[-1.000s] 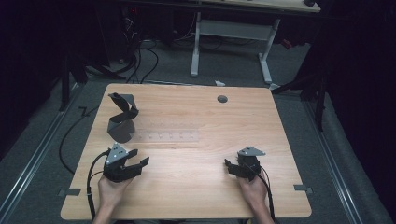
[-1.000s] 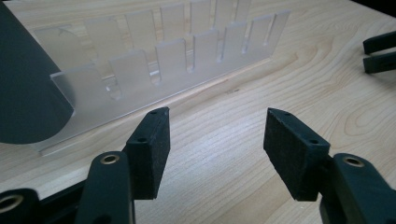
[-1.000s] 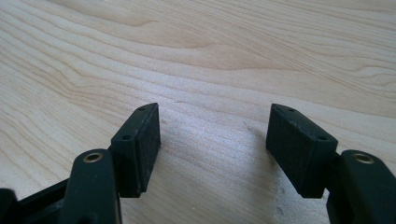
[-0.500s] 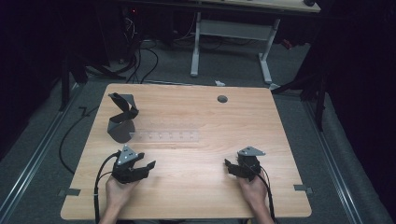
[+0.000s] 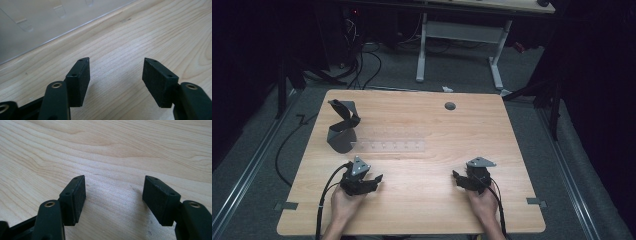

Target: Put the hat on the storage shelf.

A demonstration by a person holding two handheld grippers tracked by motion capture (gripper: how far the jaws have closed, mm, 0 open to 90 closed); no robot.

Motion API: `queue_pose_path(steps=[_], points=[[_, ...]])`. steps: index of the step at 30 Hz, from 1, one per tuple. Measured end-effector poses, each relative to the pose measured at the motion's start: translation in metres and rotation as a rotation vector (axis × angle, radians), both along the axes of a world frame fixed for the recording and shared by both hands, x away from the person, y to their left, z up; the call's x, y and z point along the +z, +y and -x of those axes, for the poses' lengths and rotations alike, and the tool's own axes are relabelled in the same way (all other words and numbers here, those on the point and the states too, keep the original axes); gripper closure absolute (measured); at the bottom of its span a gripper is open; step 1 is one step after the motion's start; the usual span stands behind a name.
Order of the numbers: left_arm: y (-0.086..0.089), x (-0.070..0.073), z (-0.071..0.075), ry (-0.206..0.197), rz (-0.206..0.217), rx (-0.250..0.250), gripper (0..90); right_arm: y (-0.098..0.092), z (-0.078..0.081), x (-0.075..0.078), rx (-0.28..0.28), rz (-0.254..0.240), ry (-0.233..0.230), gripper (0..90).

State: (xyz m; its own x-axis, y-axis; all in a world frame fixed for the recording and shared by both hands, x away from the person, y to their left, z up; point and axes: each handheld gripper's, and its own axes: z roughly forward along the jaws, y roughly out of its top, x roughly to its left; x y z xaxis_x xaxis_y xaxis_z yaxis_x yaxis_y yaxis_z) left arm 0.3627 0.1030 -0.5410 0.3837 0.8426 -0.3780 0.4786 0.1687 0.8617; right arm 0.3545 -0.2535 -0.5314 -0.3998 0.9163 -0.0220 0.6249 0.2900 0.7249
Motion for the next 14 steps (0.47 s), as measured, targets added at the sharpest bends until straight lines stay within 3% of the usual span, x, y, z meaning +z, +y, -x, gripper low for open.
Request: queue_pose_path(steps=[2,5,14], points=[[-0.0014,-0.0039,-0.0009,0.002,-0.011,-0.003,38.1,0.0000,0.0000,0.0000,0.000,0.000,0.000,35.5],[0.0009,-0.0052,-0.0018,0.001,0.020,0.007,37.2,0.0000,0.0000,0.0000,0.000,0.000,0.000,35.5],[0.0008,-0.0055,-0.0021,0.006,0.019,0.011,34.5,0.0000,0.0000,0.0000,0.000,0.000,0.000,35.5]])
